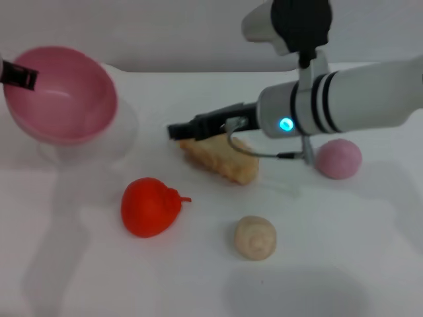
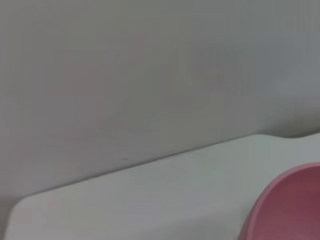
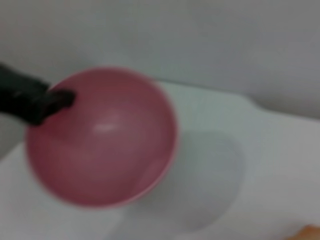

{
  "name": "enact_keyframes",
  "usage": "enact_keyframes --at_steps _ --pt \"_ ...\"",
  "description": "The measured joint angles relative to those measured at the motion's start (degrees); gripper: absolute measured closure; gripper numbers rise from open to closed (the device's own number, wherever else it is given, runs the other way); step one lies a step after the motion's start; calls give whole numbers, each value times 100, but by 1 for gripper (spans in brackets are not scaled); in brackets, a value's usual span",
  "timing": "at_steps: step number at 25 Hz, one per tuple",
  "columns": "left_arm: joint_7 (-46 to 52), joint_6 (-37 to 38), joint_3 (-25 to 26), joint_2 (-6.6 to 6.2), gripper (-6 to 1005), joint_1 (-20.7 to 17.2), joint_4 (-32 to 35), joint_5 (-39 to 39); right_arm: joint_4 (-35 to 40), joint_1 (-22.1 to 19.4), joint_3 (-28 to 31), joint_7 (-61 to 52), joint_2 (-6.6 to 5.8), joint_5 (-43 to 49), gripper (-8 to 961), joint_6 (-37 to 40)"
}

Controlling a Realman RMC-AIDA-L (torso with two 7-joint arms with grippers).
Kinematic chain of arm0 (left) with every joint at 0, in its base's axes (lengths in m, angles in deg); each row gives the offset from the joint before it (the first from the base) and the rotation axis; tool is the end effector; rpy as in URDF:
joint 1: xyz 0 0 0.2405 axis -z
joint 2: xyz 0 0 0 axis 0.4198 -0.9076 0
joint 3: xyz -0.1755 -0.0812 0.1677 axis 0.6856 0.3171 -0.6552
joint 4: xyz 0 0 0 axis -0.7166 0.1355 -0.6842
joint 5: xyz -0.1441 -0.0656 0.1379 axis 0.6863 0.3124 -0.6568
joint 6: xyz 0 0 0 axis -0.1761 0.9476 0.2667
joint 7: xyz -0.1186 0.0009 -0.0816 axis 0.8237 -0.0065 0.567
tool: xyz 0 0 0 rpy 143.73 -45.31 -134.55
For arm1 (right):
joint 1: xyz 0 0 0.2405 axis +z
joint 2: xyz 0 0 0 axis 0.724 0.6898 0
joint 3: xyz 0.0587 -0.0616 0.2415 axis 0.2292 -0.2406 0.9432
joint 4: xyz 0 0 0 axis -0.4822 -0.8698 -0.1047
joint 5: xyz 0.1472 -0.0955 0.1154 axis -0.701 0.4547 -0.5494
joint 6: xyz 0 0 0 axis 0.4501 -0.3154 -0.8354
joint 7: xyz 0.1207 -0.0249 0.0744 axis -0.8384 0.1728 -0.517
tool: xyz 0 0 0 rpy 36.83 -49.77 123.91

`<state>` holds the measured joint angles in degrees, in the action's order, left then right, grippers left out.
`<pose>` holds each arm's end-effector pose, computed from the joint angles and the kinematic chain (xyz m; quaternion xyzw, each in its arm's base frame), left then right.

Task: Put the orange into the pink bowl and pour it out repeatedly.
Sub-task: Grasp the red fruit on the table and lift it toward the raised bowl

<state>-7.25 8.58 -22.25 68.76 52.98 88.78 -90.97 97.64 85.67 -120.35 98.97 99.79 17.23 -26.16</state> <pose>-0.1979 0.3953 0.0778 -0.7247 -0.3886 0.1371 0.5522 0.1103 0.3797 -0.1023 -0.8978 0.3959 0.1025 0.1633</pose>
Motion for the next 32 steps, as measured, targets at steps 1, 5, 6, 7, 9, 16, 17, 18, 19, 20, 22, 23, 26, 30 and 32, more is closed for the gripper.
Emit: enact_keyframes --at_steps 1,5,6,7,9,16,17,18,19,20,22,23,26,30,32 --pt "1 1 33 0 928 37 -3 -81 -38 -16 -45 78 0 -233 312 -28" --pt "8 7 71 1 927 136 -10 -178 -308 -57 -71 546 -8 -1197 310 -307" --pt "8 21 73 1 927 164 -25 -183 -404 -37 -59 646 -13 -1407 310 -385" --pt "6 64 74 -2 927 239 -120 -188 -531 -12 -44 738 -21 -1595 309 -453" --pt "4 77 75 -2 927 266 -171 -188 -742 33 -43 854 -23 -1842 309 -509" --pt "0 114 45 -5 926 341 -303 -192 -1373 274 -70 975 1 -1929 309 -426" --pt "0 123 38 -5 926 343 -303 -192 -1459 336 -88 990 10 -1932 309 -407" --pt "0 133 34 -5 926 343 -303 -192 -1538 394 -107 1004 18 -1934 309 -382" --pt "0 144 31 -5 926 344 -303 -193 -1631 461 -122 1018 26 -1935 309 -363" --pt "0 149 29 -5 926 345 -303 -193 -1728 535 -136 1032 35 -1936 309 -342" --pt "-4 153 27 -5 926 346 -303 -193 -1831 638 -168 1035 43 -1941 309 -321" --pt "-22 153 26 -5 926 346 -303 -193 -1865 681 -191 1036 46 -1947 309 -308" --pt "-66 154 26 -4 925 347 -303 -193 -1893 725 -264 1036 55 -1963 309 -237" --pt "-126 153 26 5 925 352 -303 -193 -1909 746 -343 1031 58 -2102 309 -197" --pt "-135 154 26 1 925 374 -302 -192 -1943 770 -403 1034 59 -2188 309 -182"
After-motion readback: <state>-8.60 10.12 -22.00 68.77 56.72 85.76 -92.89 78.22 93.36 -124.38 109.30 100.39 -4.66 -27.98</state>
